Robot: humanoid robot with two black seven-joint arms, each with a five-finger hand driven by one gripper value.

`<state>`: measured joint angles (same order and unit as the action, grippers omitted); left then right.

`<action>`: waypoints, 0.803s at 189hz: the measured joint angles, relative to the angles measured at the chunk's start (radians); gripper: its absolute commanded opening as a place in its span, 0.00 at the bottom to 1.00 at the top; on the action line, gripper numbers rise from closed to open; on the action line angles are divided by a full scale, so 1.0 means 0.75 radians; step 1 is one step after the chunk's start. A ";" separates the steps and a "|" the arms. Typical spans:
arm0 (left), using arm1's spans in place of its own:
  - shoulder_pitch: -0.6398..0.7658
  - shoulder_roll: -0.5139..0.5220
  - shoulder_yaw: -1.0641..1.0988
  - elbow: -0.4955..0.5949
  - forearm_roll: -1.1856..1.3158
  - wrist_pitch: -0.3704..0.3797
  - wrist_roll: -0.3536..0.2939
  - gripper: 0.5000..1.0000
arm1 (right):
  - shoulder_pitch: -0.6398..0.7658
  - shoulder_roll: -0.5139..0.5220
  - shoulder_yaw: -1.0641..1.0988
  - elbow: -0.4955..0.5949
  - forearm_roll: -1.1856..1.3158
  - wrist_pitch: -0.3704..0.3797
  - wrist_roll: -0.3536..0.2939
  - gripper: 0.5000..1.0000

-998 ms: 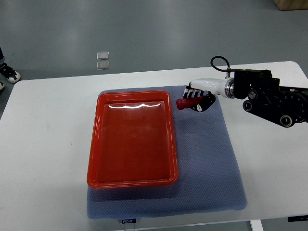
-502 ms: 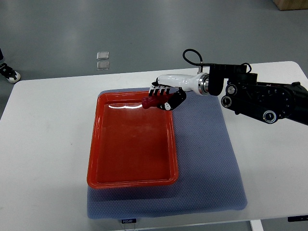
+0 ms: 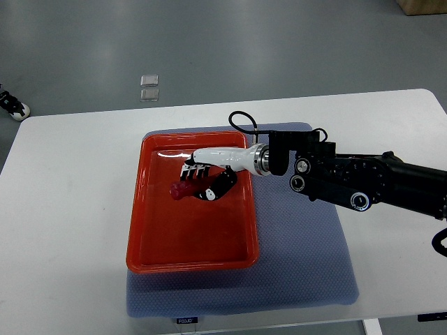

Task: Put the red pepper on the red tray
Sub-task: 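Carry the held pepper with the right hand over the red tray, then open the right hand to release the pepper into the tray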

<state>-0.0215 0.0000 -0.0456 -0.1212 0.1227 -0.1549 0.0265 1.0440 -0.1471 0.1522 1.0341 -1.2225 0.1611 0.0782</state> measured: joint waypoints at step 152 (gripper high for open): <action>0.000 0.000 0.000 0.000 0.000 0.000 0.000 1.00 | -0.014 0.005 0.009 -0.009 0.011 -0.045 0.000 0.83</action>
<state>-0.0215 0.0000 -0.0455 -0.1212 0.1227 -0.1549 0.0265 1.0334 -0.1434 0.1587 1.0277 -1.2139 0.1275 0.0781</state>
